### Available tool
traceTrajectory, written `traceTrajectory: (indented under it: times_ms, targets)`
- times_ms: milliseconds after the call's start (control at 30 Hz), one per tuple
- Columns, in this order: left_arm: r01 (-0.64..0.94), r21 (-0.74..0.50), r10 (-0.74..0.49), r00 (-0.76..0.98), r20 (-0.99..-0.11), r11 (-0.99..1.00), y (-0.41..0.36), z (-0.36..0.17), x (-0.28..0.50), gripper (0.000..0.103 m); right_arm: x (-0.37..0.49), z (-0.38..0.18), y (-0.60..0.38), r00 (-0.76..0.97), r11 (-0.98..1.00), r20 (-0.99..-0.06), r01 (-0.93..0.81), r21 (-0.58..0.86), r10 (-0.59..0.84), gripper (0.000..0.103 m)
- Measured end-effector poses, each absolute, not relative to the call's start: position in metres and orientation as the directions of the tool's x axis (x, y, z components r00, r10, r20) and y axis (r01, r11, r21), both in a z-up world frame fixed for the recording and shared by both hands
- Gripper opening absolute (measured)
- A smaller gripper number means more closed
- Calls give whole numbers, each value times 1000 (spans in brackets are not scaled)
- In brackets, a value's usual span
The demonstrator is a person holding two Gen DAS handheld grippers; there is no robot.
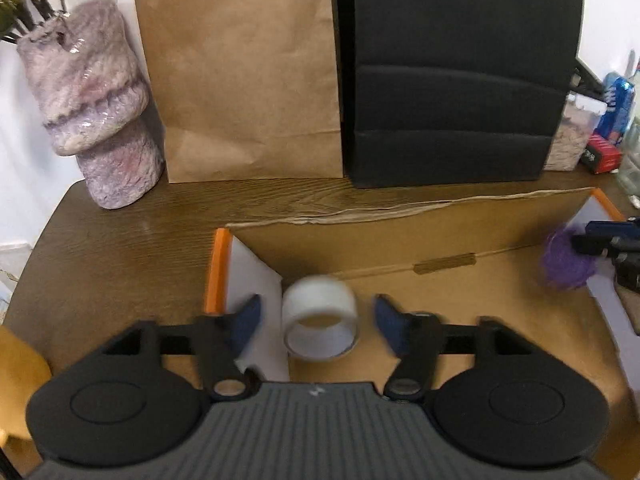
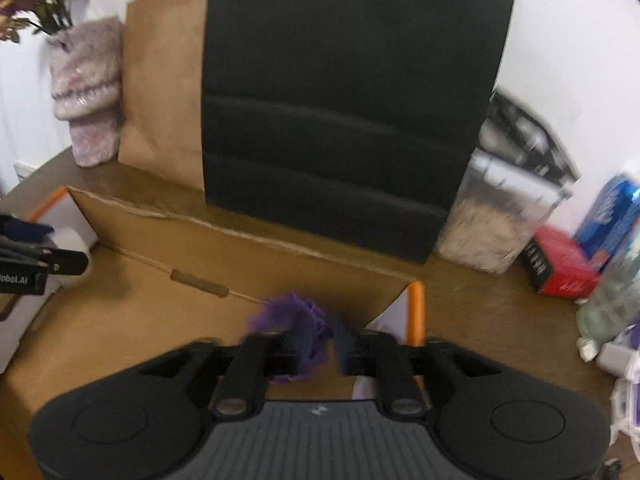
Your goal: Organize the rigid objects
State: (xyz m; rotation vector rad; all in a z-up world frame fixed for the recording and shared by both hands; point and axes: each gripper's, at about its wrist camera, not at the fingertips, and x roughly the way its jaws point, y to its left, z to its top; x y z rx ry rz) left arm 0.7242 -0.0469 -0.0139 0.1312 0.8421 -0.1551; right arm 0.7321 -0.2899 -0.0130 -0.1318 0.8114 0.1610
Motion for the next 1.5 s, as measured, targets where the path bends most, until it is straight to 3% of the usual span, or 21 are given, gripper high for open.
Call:
traceTrajectory:
  times_ms: [67,133,433,600,833,967,1033,1167,1267,1367,1500]
  targets:
    - [206,67,-88,660,-746,976,-50,-20,725,72,734,-17,-293,668,978,-733,-208,-19,128,57]
    - [218,84,-88,673,-735,972,-52,-19,722,80,729,-12,-293,702,980,-700,-200,-20,129,70]
    - [185,55,-85,670,-737,981,-47,8,703,82,715,2,-299,704,987,-701,-161,-2,114,69]
    - [179,63,-88,724,-685,982,-36,65,660,85,670,53,-288,744,982,-659,-183,-45,108,71]
    - [173,85,-96,820,-565,981,-32,135,564,88,580,136,-276,819,967,-565,-211,-145,94,82]
    - [142,88,-94,907,-411,986,-28,159,495,99,516,164,-278,876,968,-468,-206,-143,118,90]
    - [166,99,-122,930,-348,981,-27,161,463,100,481,167,-279,902,970,-409,-207,-126,140,97]
    - [147,78,-127,967,-221,986,-21,151,410,101,423,154,-280,928,966,-327,-229,-121,179,97]
    - [102,16,-100,989,-106,995,-15,140,374,103,376,140,-280,962,965,-188,-223,-135,196,102]
    - [81,-2,-81,995,-53,997,-16,128,350,103,344,124,-281,978,972,-61,-204,-116,198,103]
    - [79,-3,-79,996,-35,997,-15,120,327,103,322,114,-279,984,981,-10,-178,-82,178,103]
